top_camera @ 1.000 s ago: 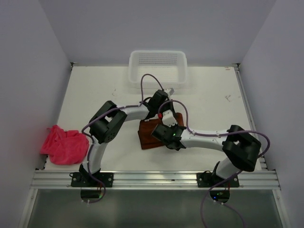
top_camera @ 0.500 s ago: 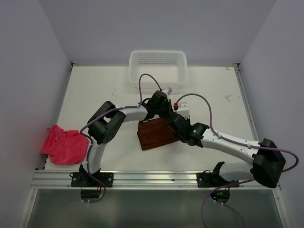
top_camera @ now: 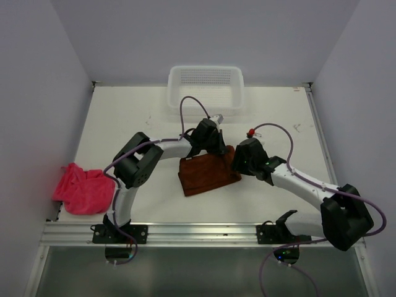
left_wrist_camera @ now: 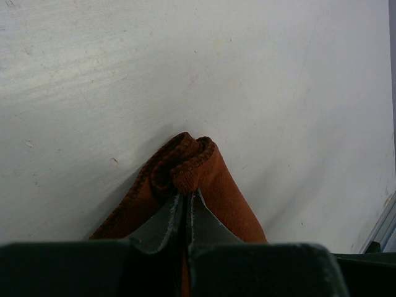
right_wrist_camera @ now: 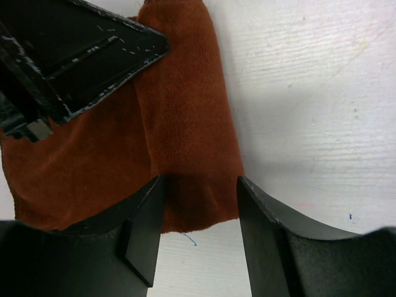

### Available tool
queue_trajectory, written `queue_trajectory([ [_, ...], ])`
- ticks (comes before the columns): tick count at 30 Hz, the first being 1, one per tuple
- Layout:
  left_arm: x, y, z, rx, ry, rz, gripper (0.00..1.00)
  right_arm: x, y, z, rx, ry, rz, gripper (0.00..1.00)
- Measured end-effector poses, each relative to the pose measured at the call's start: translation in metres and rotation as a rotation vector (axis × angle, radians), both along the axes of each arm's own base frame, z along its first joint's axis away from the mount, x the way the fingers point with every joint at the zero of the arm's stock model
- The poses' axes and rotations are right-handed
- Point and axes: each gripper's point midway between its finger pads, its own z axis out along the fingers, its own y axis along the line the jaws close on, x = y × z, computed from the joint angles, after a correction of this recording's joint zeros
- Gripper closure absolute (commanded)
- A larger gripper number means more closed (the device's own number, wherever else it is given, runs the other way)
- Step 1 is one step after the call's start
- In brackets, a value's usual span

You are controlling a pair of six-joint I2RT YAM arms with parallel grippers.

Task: Roll the towels
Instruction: Roll the towel

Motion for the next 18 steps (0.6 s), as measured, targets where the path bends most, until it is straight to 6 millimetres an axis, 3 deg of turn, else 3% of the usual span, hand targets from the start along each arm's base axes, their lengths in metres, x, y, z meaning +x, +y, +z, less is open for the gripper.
queue_trajectory([
  [5,0.0,0.0,0.0,0.0,0.0,-0.001,1.0,-0.005,-0.001,-0.022,-0.018,0.057,0.003,0.45],
  [12,-0.002,0.001,0.0,-0.001,-0.001,-0.001,1.0,-0.006,-0.002,-0.034,-0.036,0.087,0.006,0.48],
  [18,-0.002,0.001,0.001,-0.002,-0.002,-0.001,1.0,-0.006,0.001,-0.042,-0.026,0.092,0.015,0.72],
])
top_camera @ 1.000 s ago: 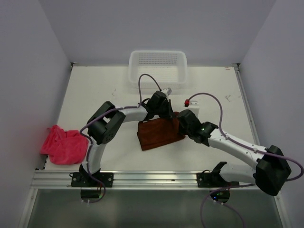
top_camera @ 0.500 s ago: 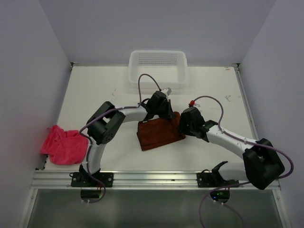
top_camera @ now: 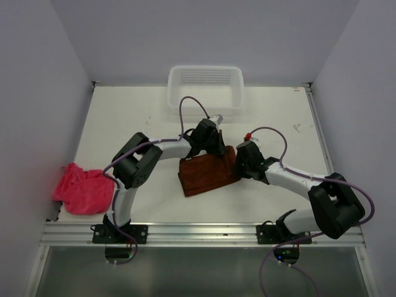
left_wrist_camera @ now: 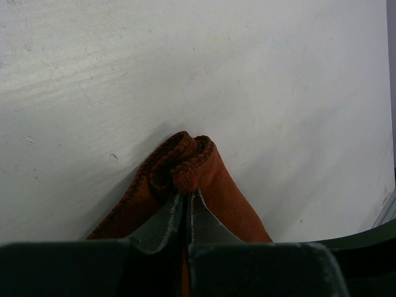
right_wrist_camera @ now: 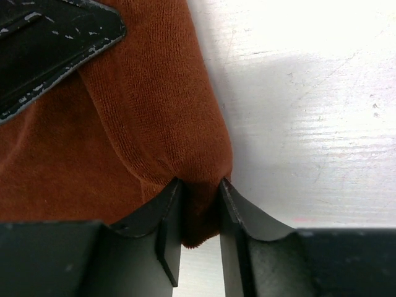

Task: Roll the towels
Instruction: Roll the towel

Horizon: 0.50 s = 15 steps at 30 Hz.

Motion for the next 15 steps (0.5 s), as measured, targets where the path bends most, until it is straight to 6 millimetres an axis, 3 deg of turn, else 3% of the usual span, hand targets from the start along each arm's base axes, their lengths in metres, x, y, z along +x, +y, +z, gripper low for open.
queue_trajectory([
  [5,-0.0005,0.0005,0.0026,0.0,-0.001,0.0,1.0,0.0012,0.0005,-0.0012,-0.001,-0.009,0.009,0.88],
  [8,-0.0009,0.0012,0.004,0.004,-0.004,-0.004,0.91,0.0014,0.0006,-0.001,-0.003,-0.012,0.017,0.98],
  [10,-0.0015,0.0021,0.0034,0.01,-0.004,-0.007,0.8,0.0014,0.0004,-0.0011,-0.008,-0.013,0.024,1.0],
  [15,-0.0012,0.0068,0.005,0.021,0.004,-0.003,0.76,0.0011,-0.0006,-0.0008,-0.032,-0.024,0.051,1.0],
])
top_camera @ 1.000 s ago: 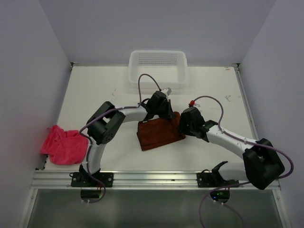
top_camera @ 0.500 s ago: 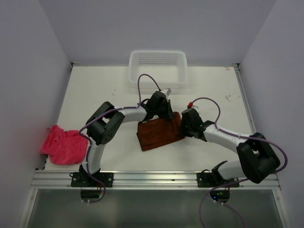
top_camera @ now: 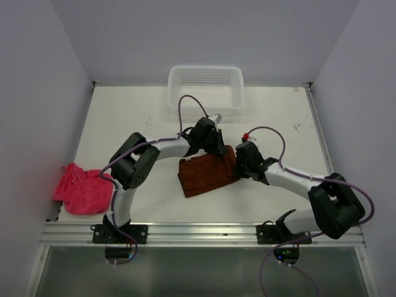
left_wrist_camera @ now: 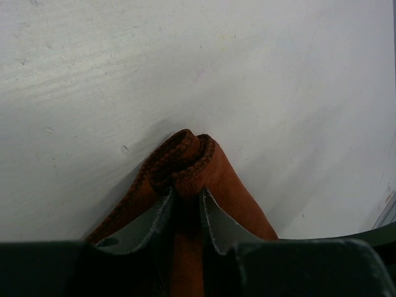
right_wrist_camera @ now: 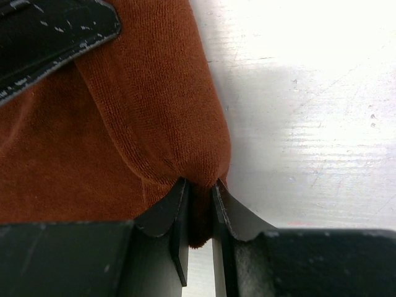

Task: Roll the towels
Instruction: Roll the towel

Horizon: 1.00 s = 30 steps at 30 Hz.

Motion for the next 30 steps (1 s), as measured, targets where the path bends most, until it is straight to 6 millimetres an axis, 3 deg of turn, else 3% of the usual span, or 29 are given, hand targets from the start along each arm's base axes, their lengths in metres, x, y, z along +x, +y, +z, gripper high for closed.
queue_trajectory([
  [13,0.012,0.022,0.011,0.033,0.005,0.025,0.68,-0.007,0.009,0.017,-0.243,-0.105,0.12,1.0],
  [21,0.017,0.035,0.028,0.037,-0.01,0.041,0.68,-0.013,-0.005,0.018,-0.423,-0.122,0.135,1.0],
  [30,0.029,0.06,0.051,0.014,-0.037,0.093,0.68,-0.018,0.019,0.027,-0.648,-0.197,0.244,1.0],
])
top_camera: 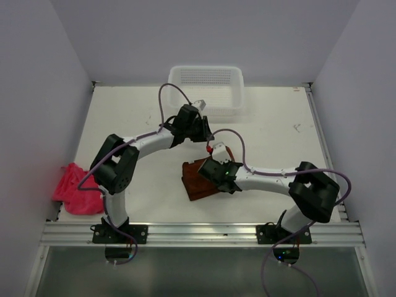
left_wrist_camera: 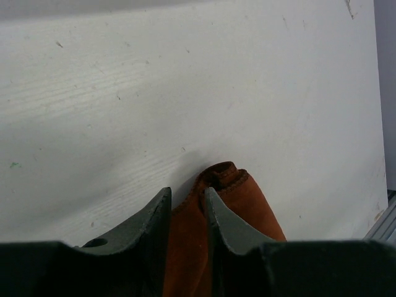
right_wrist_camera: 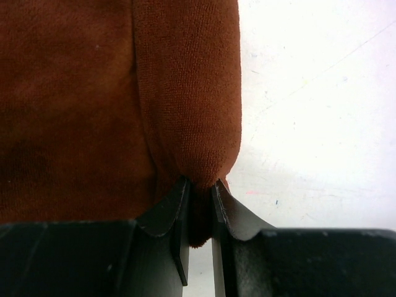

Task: Roll the towels
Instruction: Roll the towel

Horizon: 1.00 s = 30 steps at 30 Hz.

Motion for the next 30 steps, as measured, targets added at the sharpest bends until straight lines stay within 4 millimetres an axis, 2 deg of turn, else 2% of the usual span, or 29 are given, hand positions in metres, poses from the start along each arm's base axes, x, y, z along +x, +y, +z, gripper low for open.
queue_trajectory([
  [5,0.004,0.011,0.01,-0.006,-0.018,0.019,0.68,-0.006,0.015,0.001,-0.139,-0.031,0.064,1.0],
  [13,-0.002,0.012,0.017,-0.023,-0.021,0.004,0.71,-0.015,0.031,-0.008,-0.295,-0.049,0.141,1.0],
  [20,-0.018,0.002,0.016,-0.081,0.008,-0.079,0.73,-0.019,0.036,-0.017,-0.366,-0.045,0.191,1.0],
  [30,-0.041,-0.022,0.029,-0.139,-0.013,-0.206,0.81,-0.02,0.041,-0.022,-0.443,-0.041,0.245,1.0],
])
